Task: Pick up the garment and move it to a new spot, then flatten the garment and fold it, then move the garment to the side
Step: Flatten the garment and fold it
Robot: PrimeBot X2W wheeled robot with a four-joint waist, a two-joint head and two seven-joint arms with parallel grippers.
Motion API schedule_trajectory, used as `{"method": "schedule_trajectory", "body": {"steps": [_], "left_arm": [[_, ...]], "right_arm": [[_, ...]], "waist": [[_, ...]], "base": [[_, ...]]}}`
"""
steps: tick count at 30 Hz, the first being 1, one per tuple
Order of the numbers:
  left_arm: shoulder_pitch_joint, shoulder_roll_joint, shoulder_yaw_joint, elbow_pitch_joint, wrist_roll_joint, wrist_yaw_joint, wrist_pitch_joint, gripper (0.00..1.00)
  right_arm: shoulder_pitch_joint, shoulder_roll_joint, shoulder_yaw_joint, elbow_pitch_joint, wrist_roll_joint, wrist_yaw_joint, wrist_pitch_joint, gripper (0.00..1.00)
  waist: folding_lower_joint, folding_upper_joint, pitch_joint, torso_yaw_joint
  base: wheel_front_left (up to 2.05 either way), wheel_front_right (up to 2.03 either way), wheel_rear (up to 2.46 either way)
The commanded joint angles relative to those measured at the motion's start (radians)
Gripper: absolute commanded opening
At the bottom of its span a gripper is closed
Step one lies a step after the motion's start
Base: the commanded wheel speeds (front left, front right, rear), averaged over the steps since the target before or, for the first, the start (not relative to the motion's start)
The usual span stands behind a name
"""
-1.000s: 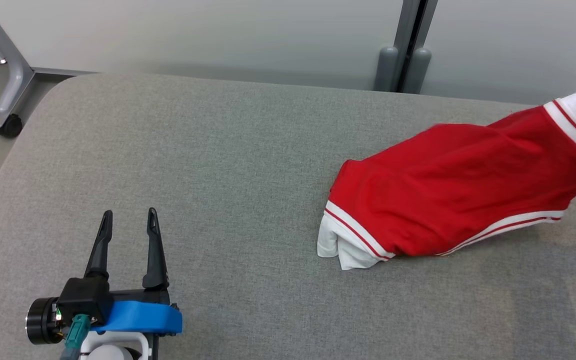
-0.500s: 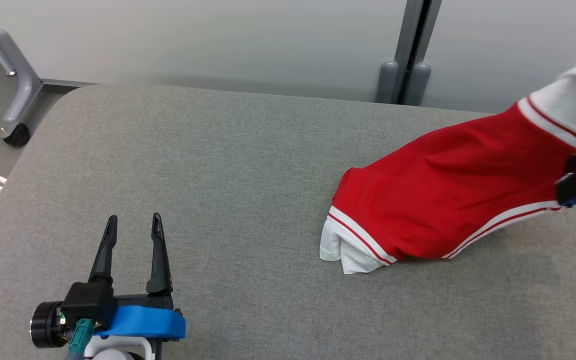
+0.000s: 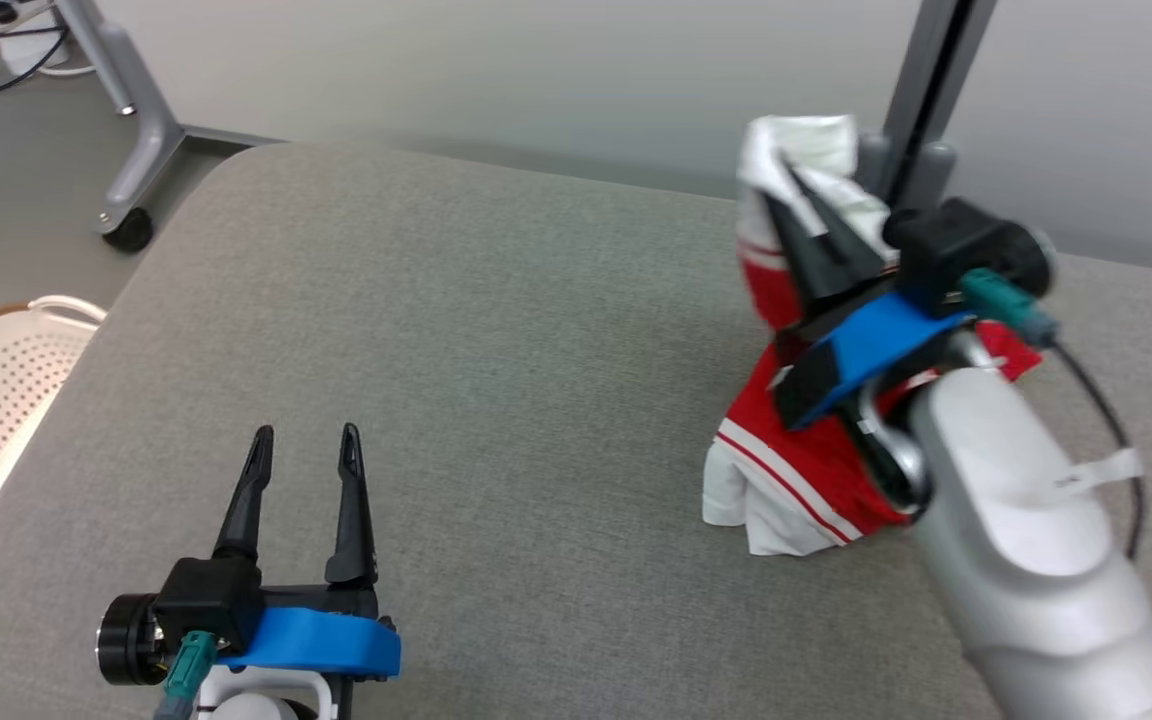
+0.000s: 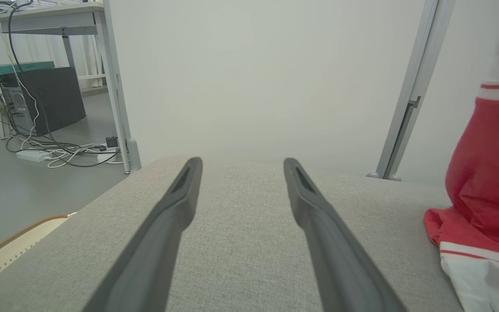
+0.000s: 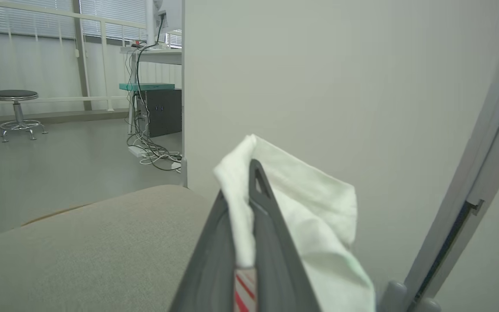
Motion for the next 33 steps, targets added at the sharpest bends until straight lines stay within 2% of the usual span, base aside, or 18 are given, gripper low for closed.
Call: {"method": "schedule_trajectory", "body": {"steps": [1, 6, 10, 11, 13, 14, 15, 20, 25, 30, 33], "left_arm": [[-0.011, -0.001, -0.006, 0.001, -0.007, 0.005, -0.004, 1.0], [-0.003, -0.001, -0.019, 0.004, -0.021, 0.012, -0.004, 1.0], [-0.004, -0.001, -0.025, 0.008, -0.024, 0.014, -0.004, 1.0], [-0.005, -0.001, -0.024, 0.009, -0.026, 0.015, -0.004, 1.0], [-0.007, -0.001, -0.026, 0.01, -0.03, 0.015, -0.004, 1.0], [-0.009, -0.001, -0.028, 0.011, -0.031, 0.015, -0.004, 1.0], [-0.011, -0.001, -0.031, 0.013, -0.032, 0.016, -0.004, 1.0], [-0.02, -0.001, -0.029, 0.014, -0.031, 0.02, -0.004, 1.0], [-0.018, -0.001, -0.02, 0.009, -0.025, 0.025, -0.004, 1.0], [-0.012, -0.001, -0.005, 0.005, -0.012, 0.02, -0.004, 1.0], [-0.01, -0.001, 0.009, 0.004, -0.003, 0.012, -0.004, 1.0]], "right_arm": [[-0.028, 0.021, 0.035, 0.032, 0.008, 0.0, -0.015, 0.0], [-0.077, 0.078, 0.184, 0.137, 0.048, 0.001, -0.056, 0.0], [-0.078, 0.089, 0.33, 0.175, 0.131, 0.001, -0.082, 0.0], [-0.073, 0.089, 0.369, 0.17, 0.16, 0.001, -0.086, 0.05], [-0.061, 0.088, 0.443, 0.165, 0.218, 0.001, -0.093, 0.34], [-0.056, 0.087, 0.478, 0.164, 0.24, 0.001, -0.096, 0.69], [-0.05, 0.087, 0.508, 0.163, 0.263, 0.001, -0.099, 1.0], [-0.039, 0.087, 0.596, 0.166, 0.308, 0.0, -0.11, 1.0], [-0.027, 0.087, 0.585, 0.175, 0.297, 0.0, -0.117, 1.0], [0.011, 0.087, 0.46, 0.161, 0.217, 0.0, -0.118, 1.0], [0.052, 0.063, 0.356, 0.127, 0.16, 0.001, -0.118, 1.0]], "waist": [[0.0, 0.0001, 0.012, 0.023], [0.0, 0.0001, 0.019, 0.052], [0.0, 0.0001, 0.023, 0.065], [0.0, 0.0001, 0.024, 0.067], [0.0, 0.0001, 0.027, 0.066], [0.0, 0.0001, 0.028, 0.065], [0.0, 0.0001, 0.029, 0.063], [0.0, 0.0001, 0.039, 0.037], [0.0, 0.0001, 0.041, -0.013], [0.0, 0.0001, 0.035, -0.07], [0.0, 0.0001, 0.03, -0.098]], "base": [[0.0, 0.0, 0.0], [0.0, 0.0, 0.0], [0.0, 0.0, 0.0], [0.0, 0.0, 0.0], [0.0, 0.0, 0.0], [0.0, 0.0, 0.0], [0.0, 0.0, 0.0], [0.0, 0.0, 0.0], [0.0, 0.0, 0.0], [0.0, 0.0, 0.0], [0.0, 0.0, 0.0]]}}
